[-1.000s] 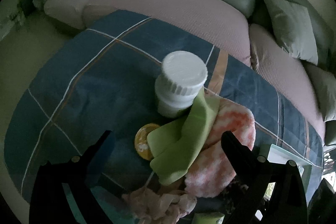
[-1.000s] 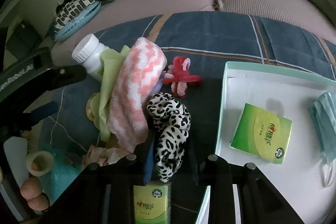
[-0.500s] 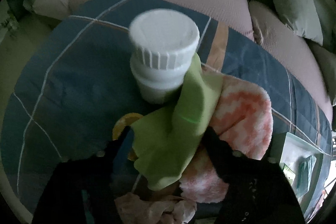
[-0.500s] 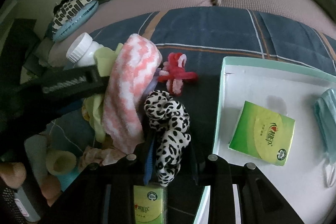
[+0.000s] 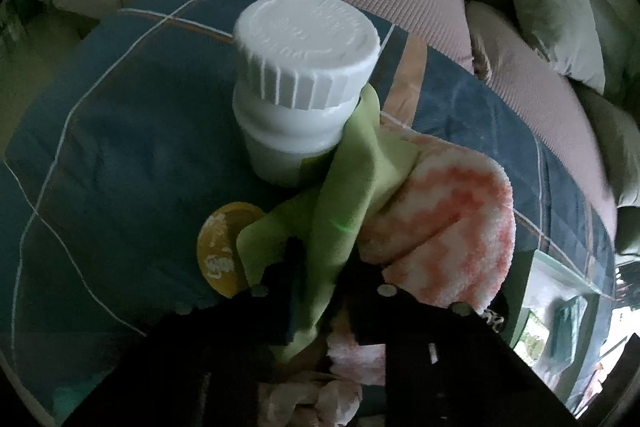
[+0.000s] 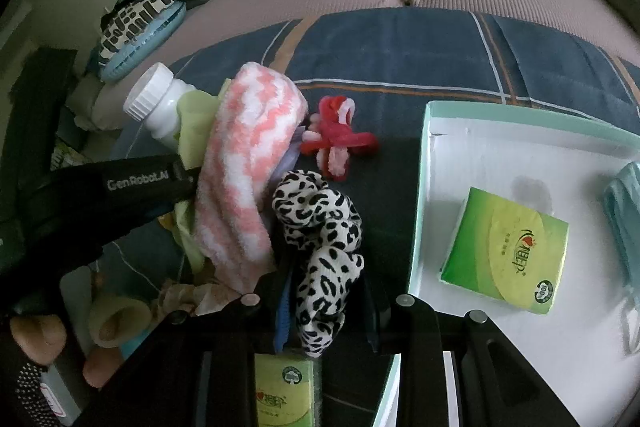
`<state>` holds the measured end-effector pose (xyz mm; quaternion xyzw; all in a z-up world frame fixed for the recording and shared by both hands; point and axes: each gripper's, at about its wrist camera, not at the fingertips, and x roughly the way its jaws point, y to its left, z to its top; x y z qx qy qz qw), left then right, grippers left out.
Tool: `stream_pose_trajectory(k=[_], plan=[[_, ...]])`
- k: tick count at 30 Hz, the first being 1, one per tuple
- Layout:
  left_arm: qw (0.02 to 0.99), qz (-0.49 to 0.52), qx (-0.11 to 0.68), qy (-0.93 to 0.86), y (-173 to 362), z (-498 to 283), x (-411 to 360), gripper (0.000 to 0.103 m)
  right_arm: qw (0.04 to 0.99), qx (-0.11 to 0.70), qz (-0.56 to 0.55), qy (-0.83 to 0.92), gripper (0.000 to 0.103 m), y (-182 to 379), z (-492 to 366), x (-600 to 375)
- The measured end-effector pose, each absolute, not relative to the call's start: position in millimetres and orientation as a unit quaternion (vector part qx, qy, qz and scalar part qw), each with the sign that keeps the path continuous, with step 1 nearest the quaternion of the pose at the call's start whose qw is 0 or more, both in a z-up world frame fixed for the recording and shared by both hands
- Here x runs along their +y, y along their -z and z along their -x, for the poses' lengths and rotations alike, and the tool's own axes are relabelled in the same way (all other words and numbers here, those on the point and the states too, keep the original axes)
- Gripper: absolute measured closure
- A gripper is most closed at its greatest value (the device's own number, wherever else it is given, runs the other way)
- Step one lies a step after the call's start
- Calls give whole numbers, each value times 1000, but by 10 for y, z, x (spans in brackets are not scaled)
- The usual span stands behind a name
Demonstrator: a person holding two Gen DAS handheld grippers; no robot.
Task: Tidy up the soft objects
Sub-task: 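Reach the right tool to the leopard-print scrunchie while the left tool reaches the pale green cloth, then close the right tool on the scrunchie while the left tool grasps the pale green cloth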
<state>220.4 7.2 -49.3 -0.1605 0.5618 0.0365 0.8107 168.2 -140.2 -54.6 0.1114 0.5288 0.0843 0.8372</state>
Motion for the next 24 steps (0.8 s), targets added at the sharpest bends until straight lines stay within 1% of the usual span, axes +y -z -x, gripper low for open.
stream_pose_trajectory(k=[2,7,13,24], plan=[[809,170,562,-33,510,-2200,75,89,836,529,-117,-88,75,550,-1676,-1428],[812,179,554,-34,483,-2154,101,93,836,526,-129,-91,77,546,-1664,-1480],[822,181,539,-36,339,-2029,181,94,839,518,-142,-89,80,518,-1622,-1588],[840,177,513,-31,112,-1979,165,95,850,494,-159,-94,80,332,-1470,-1761]])
